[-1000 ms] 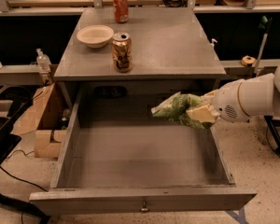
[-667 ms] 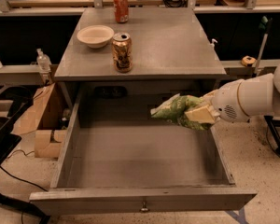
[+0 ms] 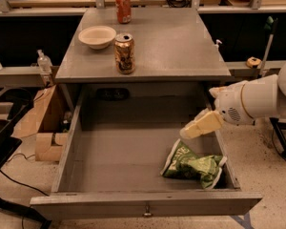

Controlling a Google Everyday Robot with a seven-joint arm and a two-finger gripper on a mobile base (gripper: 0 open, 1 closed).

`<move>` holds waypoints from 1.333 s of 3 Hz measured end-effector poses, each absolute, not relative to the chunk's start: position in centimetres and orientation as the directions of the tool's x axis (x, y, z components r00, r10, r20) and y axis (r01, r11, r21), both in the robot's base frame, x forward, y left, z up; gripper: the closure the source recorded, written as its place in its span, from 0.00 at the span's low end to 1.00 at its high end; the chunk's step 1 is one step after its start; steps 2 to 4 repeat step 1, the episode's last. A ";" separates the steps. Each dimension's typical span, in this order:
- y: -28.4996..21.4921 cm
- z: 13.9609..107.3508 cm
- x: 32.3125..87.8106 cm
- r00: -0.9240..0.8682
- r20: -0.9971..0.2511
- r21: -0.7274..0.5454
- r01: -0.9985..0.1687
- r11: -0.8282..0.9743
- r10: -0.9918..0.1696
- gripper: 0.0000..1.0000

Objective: Place green jalapeno chip bag into top drawer

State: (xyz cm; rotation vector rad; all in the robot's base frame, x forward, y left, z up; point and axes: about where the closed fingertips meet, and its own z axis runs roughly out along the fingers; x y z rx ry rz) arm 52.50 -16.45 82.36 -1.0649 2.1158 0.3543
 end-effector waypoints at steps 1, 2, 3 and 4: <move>-16.4 82.4 52.5 -0.391 -0.714 -0.075 -0.782 0.619 -0.581 0.00; -16.4 82.4 52.5 -0.391 -0.714 -0.075 -0.782 0.619 -0.581 0.00; -16.4 82.4 52.5 -0.391 -0.714 -0.075 -0.782 0.619 -0.581 0.00; -16.4 82.4 52.5 -0.391 -0.714 -0.075 -0.782 0.619 -0.581 0.00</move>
Offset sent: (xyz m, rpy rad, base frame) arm 0.0000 0.0000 0.0000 0.0000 0.0000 0.0000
